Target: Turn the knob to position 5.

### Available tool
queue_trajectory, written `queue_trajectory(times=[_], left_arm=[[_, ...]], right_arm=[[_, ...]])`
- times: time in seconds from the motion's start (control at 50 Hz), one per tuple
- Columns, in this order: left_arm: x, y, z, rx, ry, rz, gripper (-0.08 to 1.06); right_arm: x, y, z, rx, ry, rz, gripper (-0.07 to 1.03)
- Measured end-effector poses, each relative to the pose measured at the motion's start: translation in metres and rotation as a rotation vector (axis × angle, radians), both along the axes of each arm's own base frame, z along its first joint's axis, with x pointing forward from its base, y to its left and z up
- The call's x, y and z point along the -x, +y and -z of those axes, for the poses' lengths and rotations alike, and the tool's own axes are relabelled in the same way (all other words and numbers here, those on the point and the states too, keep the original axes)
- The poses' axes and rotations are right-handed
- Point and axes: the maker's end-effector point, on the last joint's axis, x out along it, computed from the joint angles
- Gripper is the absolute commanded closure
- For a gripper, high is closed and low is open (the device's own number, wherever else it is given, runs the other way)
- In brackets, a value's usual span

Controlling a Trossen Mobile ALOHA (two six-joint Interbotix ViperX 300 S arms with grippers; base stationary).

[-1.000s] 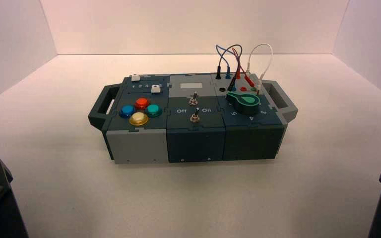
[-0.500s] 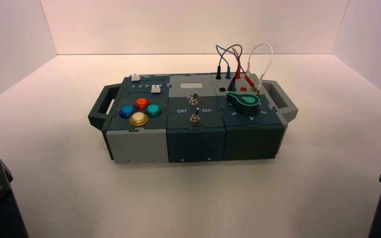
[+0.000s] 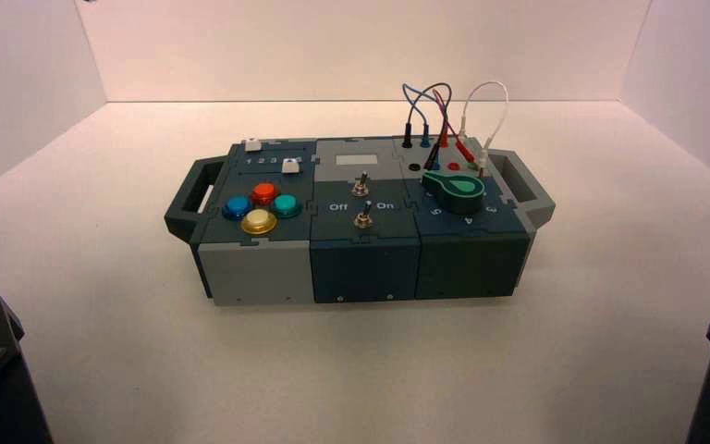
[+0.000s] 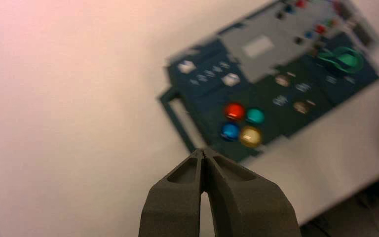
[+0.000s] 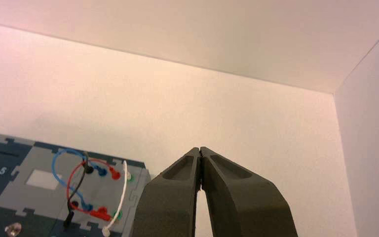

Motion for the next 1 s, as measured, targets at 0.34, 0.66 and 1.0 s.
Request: queue_trajectory(times=[0.34, 0.66, 1.0], left_arm=[[0.007, -0.019, 0.022, -0.018, 0.107, 0.069, 1.01], [0.011, -0.03, 0.028, -0.027, 0.133, 0.115, 1.01], [0.01, -0.032, 0.03, -0.028, 0.138, 0.113, 1.01]], right_arm=[[0.006, 0.016, 0.014, 0.023, 0.105, -0.057, 0.99], [0.033, 0.031, 0.054, 0.104, 0.376, -0.133, 0.99], [0.046, 0.058, 0.081, 0.176, 0.522, -0.244, 0.99]])
